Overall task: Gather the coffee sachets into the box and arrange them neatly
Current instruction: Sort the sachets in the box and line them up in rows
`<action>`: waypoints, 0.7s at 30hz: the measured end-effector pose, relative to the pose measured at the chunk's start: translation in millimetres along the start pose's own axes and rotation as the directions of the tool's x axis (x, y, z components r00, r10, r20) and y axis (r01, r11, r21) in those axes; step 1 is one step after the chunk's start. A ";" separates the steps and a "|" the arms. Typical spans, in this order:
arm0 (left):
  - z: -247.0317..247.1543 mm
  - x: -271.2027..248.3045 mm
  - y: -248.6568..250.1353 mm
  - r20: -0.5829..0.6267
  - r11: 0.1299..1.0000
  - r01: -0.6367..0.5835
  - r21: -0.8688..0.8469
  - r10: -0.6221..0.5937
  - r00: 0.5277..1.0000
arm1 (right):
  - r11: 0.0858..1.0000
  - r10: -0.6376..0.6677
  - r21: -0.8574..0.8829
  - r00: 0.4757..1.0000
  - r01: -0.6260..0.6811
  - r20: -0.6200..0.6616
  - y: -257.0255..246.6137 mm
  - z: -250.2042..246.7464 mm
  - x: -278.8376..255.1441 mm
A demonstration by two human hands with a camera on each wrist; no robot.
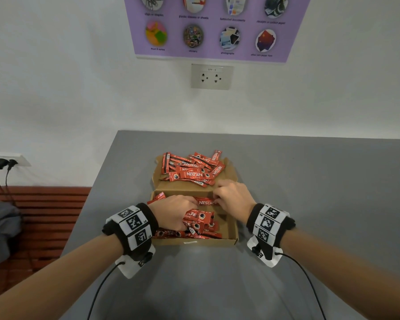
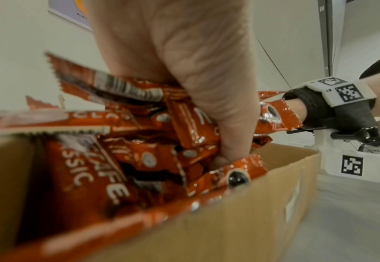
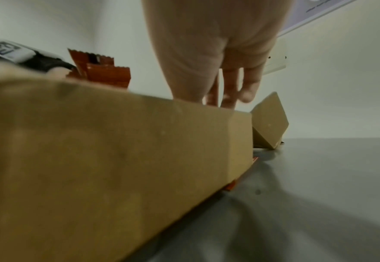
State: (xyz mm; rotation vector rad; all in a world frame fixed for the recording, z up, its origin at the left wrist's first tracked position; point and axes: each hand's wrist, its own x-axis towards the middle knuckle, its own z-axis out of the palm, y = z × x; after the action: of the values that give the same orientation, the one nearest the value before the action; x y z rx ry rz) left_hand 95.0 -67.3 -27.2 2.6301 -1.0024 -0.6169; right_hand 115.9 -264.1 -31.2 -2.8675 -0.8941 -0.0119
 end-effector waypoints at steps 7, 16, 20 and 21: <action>-1.2 -0.2 0.1 0.015 0.999 0.035 -0.013 -0.034 0.999 | 0.997 0.076 -0.001 0.997 -0.076 0.025 0.8 -3.2 0.1; -1.8 -2.0 0.9 0.024 0.998 0.059 -0.024 -0.058 0.998 | 0.996 0.090 0.010 0.995 -0.091 0.052 -0.3 -3.2 1.4; -1.3 -6.1 1.7 -0.045 0.996 0.075 -0.042 -0.077 0.996 | 0.991 0.055 0.122 0.998 -0.053 -0.014 -4.6 -7.2 -2.6; -2.3 -7.0 2.6 -0.064 0.995 0.084 -0.057 -0.087 0.994 | 0.986 0.038 0.165 0.998 -0.030 -0.044 -6.3 -8.7 -4.2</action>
State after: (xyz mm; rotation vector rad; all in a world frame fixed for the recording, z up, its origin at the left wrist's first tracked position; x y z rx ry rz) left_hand 89.9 -64.2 -22.2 2.6386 -0.8461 -0.5632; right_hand 109.2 -262.5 -22.0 -2.7174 -0.7981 -0.0022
